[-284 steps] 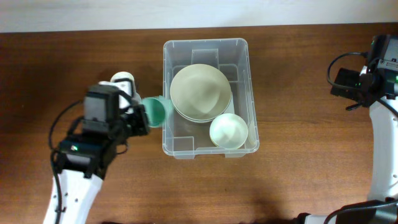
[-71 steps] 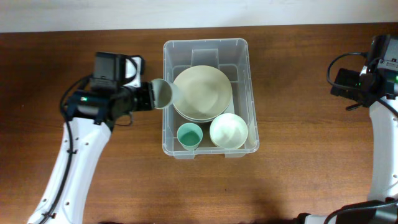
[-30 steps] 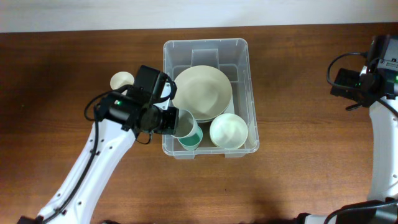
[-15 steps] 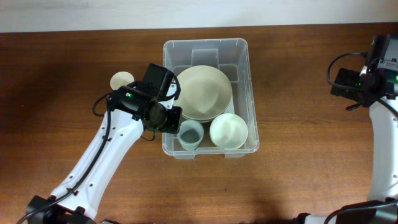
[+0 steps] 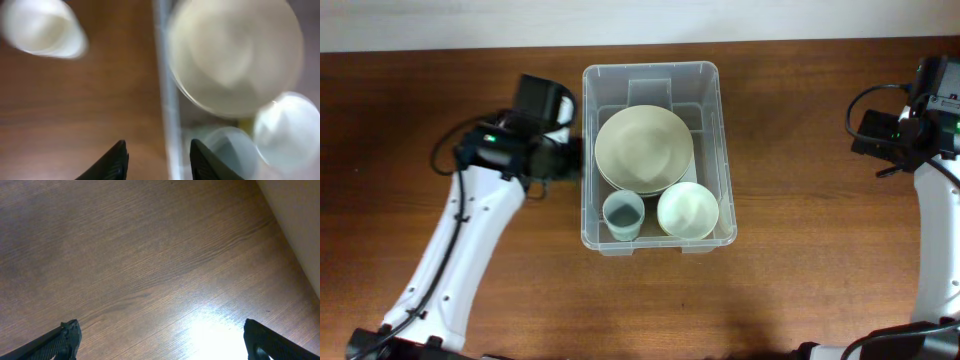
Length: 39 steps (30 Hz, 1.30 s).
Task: Pack container
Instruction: 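Open the left gripper and withdraw it to the left, then lower the left gripper onto the white cup and grasp its rim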
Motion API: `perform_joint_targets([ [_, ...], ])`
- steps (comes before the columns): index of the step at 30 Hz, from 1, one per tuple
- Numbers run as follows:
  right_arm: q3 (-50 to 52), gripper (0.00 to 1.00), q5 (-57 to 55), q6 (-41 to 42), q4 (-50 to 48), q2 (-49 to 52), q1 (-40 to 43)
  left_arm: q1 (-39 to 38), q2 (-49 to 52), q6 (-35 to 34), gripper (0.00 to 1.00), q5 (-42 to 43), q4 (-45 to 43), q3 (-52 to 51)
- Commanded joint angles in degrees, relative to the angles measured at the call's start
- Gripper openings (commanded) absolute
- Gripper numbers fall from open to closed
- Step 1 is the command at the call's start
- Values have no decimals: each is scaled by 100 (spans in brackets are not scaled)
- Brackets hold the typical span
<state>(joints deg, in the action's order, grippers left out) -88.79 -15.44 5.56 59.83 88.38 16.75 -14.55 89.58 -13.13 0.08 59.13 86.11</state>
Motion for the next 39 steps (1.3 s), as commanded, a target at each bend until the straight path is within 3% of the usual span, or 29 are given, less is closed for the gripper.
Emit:
perform_joint_targets([
  [1, -24, 99, -68, 7, -4, 17, 15, 527, 22, -195, 41, -358, -164, 120],
  [7, -24, 99, -68, 7, -4, 17, 15, 1567, 44, -820, 41, -328, -332, 120],
  [10, -24, 99, -68, 7, -4, 17, 15, 1978, 70, -1128, 47, -192, -385, 120],
  [13, -24, 99, -68, 7, -4, 17, 15, 2197, 96, -1132, 48, -33, -505, 120],
  [39, -24, 99, -68, 7, -4, 17, 15, 2334, 280, -1215, 50, -11, -905, 120],
])
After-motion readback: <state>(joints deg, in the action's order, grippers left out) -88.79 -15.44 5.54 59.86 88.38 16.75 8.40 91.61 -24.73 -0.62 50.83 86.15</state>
